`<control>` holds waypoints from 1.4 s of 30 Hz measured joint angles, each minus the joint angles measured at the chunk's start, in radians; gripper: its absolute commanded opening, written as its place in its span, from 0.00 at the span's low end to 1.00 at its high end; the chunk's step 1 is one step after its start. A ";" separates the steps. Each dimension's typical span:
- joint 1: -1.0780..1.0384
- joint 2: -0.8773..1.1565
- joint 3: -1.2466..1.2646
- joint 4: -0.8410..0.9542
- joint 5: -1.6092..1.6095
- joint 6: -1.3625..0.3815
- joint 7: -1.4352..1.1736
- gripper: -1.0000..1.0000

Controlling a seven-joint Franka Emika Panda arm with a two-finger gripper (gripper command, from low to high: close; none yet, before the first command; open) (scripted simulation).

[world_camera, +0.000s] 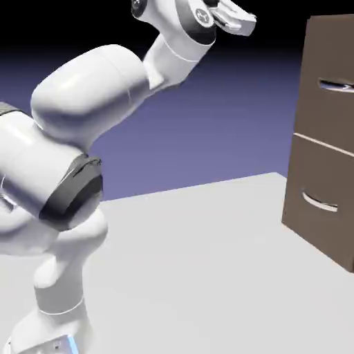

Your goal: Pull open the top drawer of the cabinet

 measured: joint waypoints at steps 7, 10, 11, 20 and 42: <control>0.206 -0.060 -0.120 0.126 -0.224 -0.052 -0.304 0.50; 0.294 -0.086 -0.171 0.181 -0.320 -0.074 -0.435 0.50; 0.324 -0.095 -0.188 0.199 -0.352 -0.081 -0.478 0.50; 0.589 -0.173 -0.343 0.361 -0.639 -0.147 -0.870 0.50; 1.140 -0.322 -0.595 0.832 -1.071 -0.177 -1.573 0.50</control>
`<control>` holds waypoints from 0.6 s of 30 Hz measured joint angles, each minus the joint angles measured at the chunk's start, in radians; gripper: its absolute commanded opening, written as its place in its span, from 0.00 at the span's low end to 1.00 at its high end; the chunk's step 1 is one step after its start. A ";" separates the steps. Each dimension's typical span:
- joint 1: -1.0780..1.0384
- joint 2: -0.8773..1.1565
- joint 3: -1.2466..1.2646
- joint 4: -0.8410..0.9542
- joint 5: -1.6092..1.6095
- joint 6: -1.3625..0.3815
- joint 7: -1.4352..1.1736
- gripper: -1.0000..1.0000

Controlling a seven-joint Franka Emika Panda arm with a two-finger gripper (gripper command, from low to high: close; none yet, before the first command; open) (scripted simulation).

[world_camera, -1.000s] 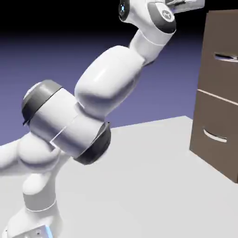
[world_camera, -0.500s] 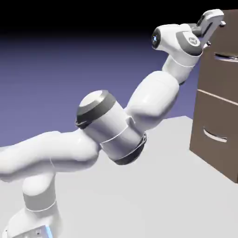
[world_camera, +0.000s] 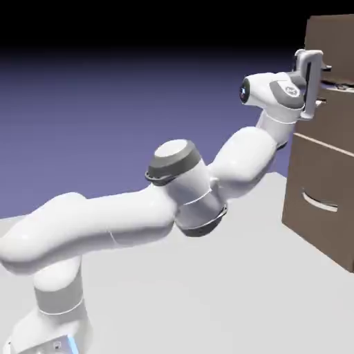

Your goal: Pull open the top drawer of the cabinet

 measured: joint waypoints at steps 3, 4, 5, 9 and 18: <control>0.069 -0.014 -0.006 0.109 0.008 0.037 -0.047 0.50; 0.082 -0.017 -0.007 0.129 0.010 0.044 -0.055 0.00; 0.082 -0.017 -0.007 0.129 0.010 0.044 -0.055 0.00; 0.025 -0.043 0.043 0.020 -0.033 -0.009 -0.042 0.00; -0.176 -0.024 0.075 -0.306 -0.053 -0.131 0.071 0.00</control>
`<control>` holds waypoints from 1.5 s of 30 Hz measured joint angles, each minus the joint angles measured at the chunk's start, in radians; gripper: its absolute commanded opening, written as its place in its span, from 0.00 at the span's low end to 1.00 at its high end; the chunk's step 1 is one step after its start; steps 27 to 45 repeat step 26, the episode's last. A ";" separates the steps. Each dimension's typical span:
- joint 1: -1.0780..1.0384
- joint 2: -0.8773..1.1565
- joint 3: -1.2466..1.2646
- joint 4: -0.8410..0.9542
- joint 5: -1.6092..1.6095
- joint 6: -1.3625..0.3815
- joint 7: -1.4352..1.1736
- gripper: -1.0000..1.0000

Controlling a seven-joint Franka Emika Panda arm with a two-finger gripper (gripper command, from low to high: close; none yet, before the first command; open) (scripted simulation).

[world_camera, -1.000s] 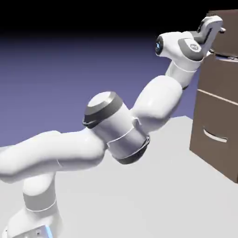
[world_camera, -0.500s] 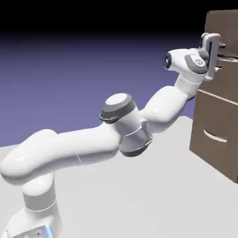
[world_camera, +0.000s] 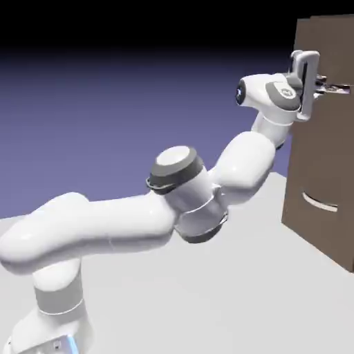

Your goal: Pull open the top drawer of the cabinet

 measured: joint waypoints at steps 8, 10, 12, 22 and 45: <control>-0.183 0.010 0.060 -0.290 0.007 -0.111 0.076 0.00; -0.230 0.011 0.079 -0.362 0.014 -0.139 0.093 0.00; -0.277 0.011 0.101 -0.435 0.022 -0.166 0.107 0.00; -0.517 -0.014 0.249 -0.797 0.099 -0.305 0.162 0.00; -0.562 -0.026 0.286 -0.863 0.127 -0.330 0.167 1.00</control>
